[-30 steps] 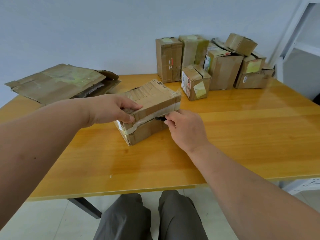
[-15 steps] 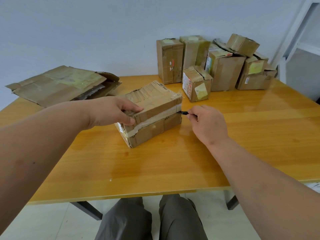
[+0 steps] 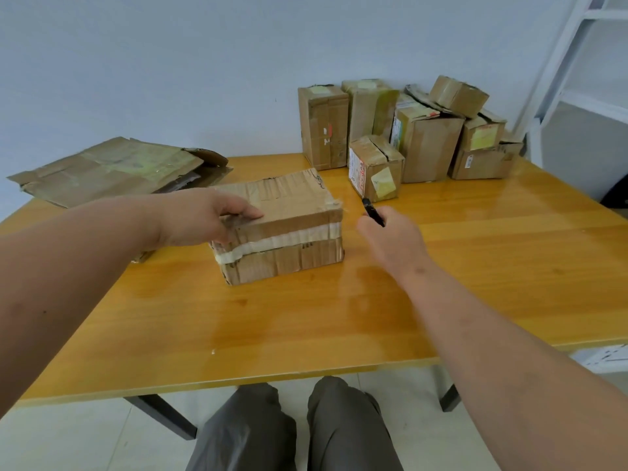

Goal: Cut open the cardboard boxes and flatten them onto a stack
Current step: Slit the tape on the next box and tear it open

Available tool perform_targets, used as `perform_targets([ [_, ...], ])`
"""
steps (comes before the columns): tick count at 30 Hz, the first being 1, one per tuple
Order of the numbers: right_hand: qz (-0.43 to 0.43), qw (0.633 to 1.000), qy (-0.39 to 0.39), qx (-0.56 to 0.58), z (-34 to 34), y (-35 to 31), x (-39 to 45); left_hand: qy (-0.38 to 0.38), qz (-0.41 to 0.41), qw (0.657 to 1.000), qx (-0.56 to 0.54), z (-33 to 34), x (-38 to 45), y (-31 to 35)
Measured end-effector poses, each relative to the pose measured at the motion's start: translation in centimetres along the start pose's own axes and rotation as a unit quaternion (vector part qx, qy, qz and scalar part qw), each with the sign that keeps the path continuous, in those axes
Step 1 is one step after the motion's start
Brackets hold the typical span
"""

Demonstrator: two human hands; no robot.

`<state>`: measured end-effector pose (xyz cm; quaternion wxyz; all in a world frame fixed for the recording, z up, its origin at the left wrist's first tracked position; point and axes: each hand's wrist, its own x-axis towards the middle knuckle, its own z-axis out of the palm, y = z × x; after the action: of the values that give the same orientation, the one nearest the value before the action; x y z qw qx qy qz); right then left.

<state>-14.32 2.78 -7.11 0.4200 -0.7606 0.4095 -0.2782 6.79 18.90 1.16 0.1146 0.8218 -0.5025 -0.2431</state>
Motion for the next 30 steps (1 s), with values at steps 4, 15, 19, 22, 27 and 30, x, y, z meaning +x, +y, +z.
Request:
perform_targets([
  [4, 0.009, 0.995, -0.079, 0.067, 0.9, -1.4, -0.9, 0.100, 0.035, 0.991, 0.084, 1.6, -0.7, -1.8],
  [15, -0.026, 0.998, -0.031, 0.044, 2.7, -2.9, -1.5, 0.288, 0.061, 0.900, 0.320, 6.3, 0.3, -2.5],
  [19, -0.021, 0.998, 0.000, 0.064, 2.1, -3.5, -1.0, 0.309, 0.100, 0.909, 0.261, 5.3, 0.5, -2.6],
  [22, -0.022, 0.997, 0.012, 0.077, 2.2, -3.9, -0.9, 0.323, 0.107, 0.908, 0.245, 4.7, 0.4, -2.1],
  [27, -0.017, 0.996, 0.042, 0.078, 2.4, -4.2, -0.9, 0.334, 0.112, 0.896, 0.270, 3.4, 0.4, -0.9],
  [30, -0.014, 0.996, 0.048, 0.078, 2.1, -4.2, -0.9, 0.338, 0.134, 0.878, 0.310, 2.8, 0.6, -0.7],
])
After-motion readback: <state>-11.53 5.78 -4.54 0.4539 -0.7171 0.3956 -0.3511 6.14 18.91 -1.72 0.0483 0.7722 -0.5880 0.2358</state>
